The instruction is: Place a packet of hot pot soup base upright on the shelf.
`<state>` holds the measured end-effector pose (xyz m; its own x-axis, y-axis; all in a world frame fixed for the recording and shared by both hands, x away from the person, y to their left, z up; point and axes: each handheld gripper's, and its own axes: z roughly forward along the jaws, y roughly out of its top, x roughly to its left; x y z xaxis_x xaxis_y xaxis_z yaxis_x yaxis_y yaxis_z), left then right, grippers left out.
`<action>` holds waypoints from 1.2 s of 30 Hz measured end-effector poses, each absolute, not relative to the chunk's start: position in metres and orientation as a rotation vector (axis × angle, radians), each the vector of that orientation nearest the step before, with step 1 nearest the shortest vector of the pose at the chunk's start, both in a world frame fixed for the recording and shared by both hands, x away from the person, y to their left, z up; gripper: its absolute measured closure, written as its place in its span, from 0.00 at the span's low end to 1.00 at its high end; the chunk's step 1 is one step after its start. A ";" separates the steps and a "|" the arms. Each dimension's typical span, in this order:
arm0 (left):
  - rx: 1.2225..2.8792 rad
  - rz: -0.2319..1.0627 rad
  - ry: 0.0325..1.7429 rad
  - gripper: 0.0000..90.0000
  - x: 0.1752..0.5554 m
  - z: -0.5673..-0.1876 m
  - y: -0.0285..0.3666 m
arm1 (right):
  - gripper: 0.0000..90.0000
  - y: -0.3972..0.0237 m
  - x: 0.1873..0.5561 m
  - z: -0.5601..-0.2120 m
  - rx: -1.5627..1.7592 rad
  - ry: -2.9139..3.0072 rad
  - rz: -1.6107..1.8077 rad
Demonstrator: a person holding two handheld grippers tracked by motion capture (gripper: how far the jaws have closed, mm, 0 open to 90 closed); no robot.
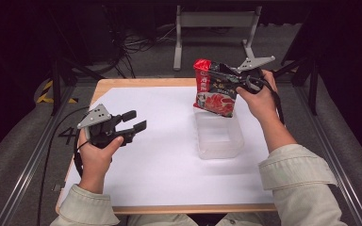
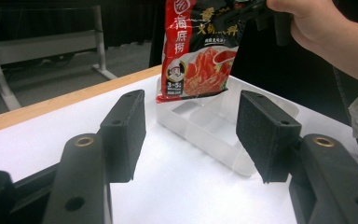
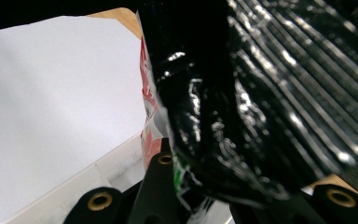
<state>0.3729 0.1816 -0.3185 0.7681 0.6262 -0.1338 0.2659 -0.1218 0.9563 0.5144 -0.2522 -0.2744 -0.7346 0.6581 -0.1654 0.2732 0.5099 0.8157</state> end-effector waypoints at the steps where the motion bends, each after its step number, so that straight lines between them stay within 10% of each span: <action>1: 1.707 0.355 0.709 0.48 0.373 -0.319 0.182 | 0.94 -0.252 0.515 -0.275 0.762 2.295 1.126; 36: 1.711 0.356 0.724 0.42 0.374 -0.321 0.181 | 0.92 -0.259 0.520 -0.327 0.840 2.307 1.177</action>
<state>0.3742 0.1809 -0.3205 0.7608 0.6338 -0.1396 0.2768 -0.1223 0.9531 0.5200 -0.2590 -0.3271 -0.7316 0.6758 -0.0894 0.3241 0.4602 0.8266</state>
